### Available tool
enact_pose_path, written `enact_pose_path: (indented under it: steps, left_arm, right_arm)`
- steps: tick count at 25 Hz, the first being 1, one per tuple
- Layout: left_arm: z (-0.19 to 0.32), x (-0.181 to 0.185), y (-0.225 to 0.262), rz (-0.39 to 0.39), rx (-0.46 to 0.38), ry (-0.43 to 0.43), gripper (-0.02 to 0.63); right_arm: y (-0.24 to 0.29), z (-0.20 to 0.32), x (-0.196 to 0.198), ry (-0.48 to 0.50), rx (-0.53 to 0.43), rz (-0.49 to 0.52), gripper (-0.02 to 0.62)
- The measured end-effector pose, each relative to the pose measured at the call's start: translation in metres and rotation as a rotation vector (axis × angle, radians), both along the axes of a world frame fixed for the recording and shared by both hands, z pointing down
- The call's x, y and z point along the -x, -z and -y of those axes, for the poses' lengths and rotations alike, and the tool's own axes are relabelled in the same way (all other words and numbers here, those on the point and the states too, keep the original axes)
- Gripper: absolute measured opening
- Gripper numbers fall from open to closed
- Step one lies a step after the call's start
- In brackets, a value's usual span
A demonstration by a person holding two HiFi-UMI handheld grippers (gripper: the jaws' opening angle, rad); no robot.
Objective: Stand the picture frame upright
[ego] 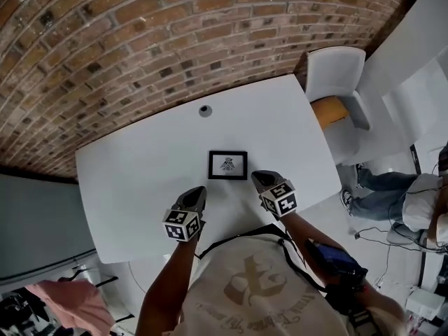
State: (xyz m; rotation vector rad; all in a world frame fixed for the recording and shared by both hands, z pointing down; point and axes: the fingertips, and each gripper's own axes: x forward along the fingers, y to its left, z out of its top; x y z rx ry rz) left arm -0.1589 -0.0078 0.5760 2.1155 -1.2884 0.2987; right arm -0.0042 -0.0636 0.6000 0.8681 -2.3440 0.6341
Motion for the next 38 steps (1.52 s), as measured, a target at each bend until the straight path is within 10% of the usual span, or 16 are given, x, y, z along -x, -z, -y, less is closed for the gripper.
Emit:
enact_pose_path:
  steps: [20, 38]
  left_arm:
    - [0.078, -0.004, -0.089, 0.138, 0.334, -0.048, 0.106]
    - [0.089, -0.014, -0.116, 0.228, 0.502, -0.084, 0.176]
  right_arm:
    - [-0.072, 0.047, 0.014, -0.063, 0.279, -0.103, 0.150]
    - [-0.093, 0.054, 0.019, -0.069, 0.370, -0.107, 0.144]
